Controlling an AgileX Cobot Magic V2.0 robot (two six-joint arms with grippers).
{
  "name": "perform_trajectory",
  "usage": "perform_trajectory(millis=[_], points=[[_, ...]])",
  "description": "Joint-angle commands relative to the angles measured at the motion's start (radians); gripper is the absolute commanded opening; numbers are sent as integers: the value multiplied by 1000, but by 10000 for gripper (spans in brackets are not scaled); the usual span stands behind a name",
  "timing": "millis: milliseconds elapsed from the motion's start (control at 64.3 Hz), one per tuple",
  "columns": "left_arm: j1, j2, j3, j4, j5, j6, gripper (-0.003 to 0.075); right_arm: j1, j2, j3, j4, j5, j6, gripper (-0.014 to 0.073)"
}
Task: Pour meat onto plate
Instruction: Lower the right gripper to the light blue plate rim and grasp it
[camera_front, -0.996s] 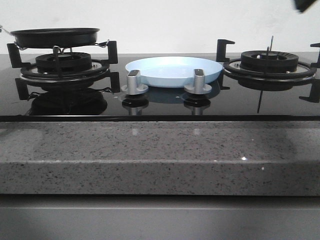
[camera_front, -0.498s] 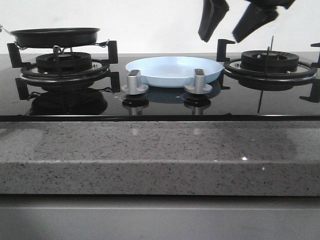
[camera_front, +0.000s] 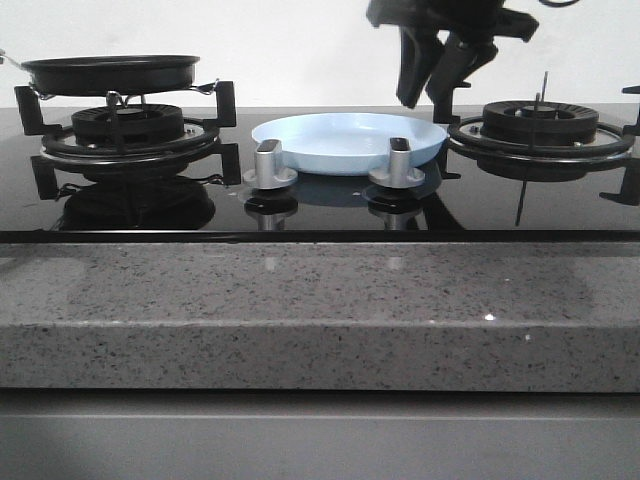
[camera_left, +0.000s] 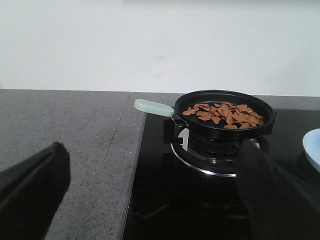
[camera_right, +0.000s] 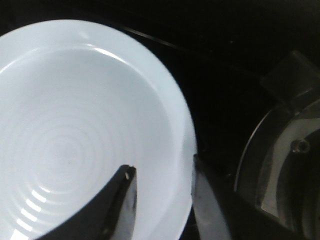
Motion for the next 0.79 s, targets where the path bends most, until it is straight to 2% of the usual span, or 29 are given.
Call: perform_trajectory(millis=[0,405,513,669,778], points=[[1,10,-38,-4,-86,0,659,-17,-22,-78,-3,10,-6,299],[1,10,-38,-4,-86,0,659,-21,54,-114,-2,38,-6,288],[1,10,-38,-4,-86,0,659,-21,55,-114,-2,40,-6,201],[1,10,-38,-4,-86,0,659,-21,55,-114,-2,50,-6,-79],[1,10,-38,-4,-86,0,659,-21,55,-116,-2,56,-6,-60]])
